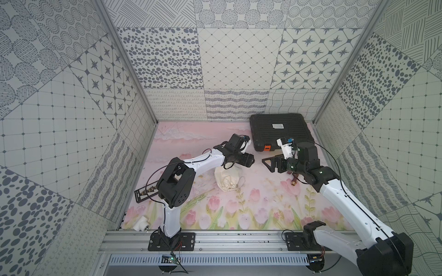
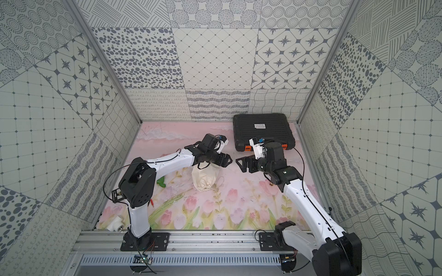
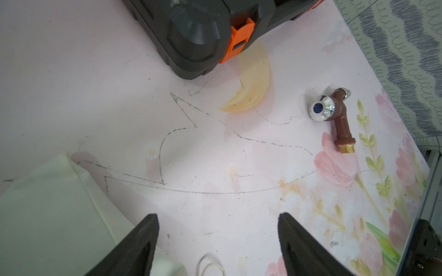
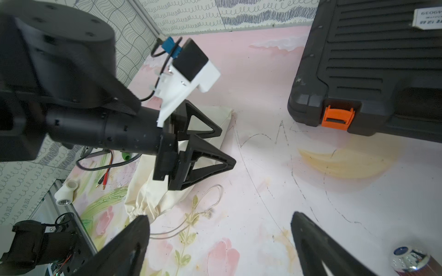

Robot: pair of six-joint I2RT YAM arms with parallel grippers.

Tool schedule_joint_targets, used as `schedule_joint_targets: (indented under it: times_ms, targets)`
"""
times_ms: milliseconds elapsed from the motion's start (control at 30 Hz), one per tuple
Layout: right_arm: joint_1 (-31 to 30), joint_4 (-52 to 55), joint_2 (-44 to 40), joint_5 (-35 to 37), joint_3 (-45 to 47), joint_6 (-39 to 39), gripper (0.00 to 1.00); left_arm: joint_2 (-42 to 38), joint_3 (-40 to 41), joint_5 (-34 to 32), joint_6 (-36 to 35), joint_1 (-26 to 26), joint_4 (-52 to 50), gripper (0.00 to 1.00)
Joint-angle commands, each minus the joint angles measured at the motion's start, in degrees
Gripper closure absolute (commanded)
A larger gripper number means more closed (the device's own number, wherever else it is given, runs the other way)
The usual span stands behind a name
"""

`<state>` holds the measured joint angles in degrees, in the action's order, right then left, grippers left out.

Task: Close the soil bag
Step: Place the soil bag at the center of the board.

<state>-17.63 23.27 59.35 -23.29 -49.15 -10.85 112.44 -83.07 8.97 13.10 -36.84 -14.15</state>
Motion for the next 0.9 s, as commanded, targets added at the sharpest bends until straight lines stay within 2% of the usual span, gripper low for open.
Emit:
schedule_joint_targets:
  times_ms: [0,167,233,400,600,700,800,867]
  targets:
    - [-0.2,-3.4,-2.5,3.0,1.1,1.3,0.03,-0.7,0.2,0.8,1.2,1.4,-0.7,0.18]
    - [2.6,-4.5,-0.9,24.7,1.7,2.2,0.03,-12.1,8.9,0.1,2.1,3.7,6.4,0.11]
    - [6.6,-7.1,1.4,28.9,2.5,1.3,0.03,-16.7,13.0,-2.3,2.9,6.2,8.2,0.08]
    - [15.7,-20.5,5.4,31.6,8.5,0.3,0.03,-27.5,26.0,-10.2,5.4,16.9,13.5,0.02]
    - [17.7,-47.5,8.9,33.7,20.6,5.5,0.03,-36.3,40.6,-17.4,7.2,28.1,21.0,0.02]
    - [17.7,-59.5,11.1,33.4,25.8,7.3,0.03,-39.2,47.3,-22.0,6.1,30.8,27.9,0.02]
    - [17.7,-62.4,11.7,31.9,26.9,8.4,0.03,-39.7,52.4,-24.8,3.7,31.8,35.2,0.02]
    - [17.7,-65.5,12.3,31.5,27.7,8.8,0.03,-38.6,55.2,-24.4,2.3,32.3,41.0,0.01]
